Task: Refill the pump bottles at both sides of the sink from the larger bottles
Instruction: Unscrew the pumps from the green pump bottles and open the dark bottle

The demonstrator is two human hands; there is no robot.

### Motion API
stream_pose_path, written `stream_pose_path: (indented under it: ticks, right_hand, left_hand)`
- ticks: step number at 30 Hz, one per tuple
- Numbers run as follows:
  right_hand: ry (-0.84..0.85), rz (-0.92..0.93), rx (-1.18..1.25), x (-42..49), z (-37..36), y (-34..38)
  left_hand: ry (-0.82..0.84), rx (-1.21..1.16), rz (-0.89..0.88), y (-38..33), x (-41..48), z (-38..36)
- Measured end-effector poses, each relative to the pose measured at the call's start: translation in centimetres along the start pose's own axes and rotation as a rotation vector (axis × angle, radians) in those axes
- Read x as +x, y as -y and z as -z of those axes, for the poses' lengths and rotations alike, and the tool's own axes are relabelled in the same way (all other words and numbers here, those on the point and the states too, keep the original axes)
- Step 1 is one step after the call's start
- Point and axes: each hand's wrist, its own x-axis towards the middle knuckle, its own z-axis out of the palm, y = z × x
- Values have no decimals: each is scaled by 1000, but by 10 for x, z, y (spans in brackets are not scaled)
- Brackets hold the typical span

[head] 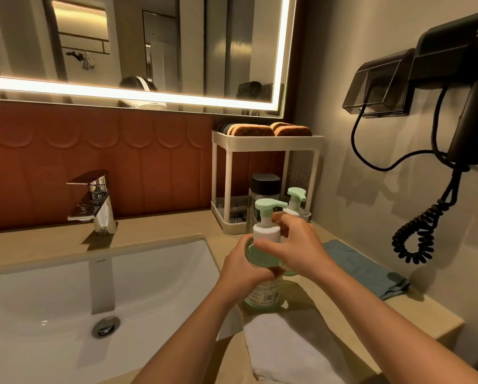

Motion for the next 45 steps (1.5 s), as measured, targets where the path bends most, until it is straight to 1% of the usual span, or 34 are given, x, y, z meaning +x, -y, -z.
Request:
stream_pose_path:
  ticks: [4,10,12,14,17,21,24,34,45]
  right_hand:
    - [51,74,-15,-2,5,0]
    - [220,157,0,4,14,-7]
    - [255,152,80,6,17,-9]
    - [302,105,222,6,20,-10]
    - [338,103,253,7,22,-9]
    - [214,116,361,11,28,-3]
    - [126,110,379,14,34,1]
    - [20,109,433,14,51,1]
    - [-207,15,677,15,76,-9]
  left_hand:
    - [5,8,-2,-1,-2,0]
    - [16,4,-11,-4,-3,2]
    - [14,6,-11,-4,-4,2]
    - [11,8,-9,-3,-4,3]
    - [15,8,-7,-2,-4,3]
    - [5,13,11,-3,-4,2]
    - [0,26,27,-4,-3,1]
    - [-20,36,47,-5,-6,0]
    - [-1,35,47,-11,-9,1]
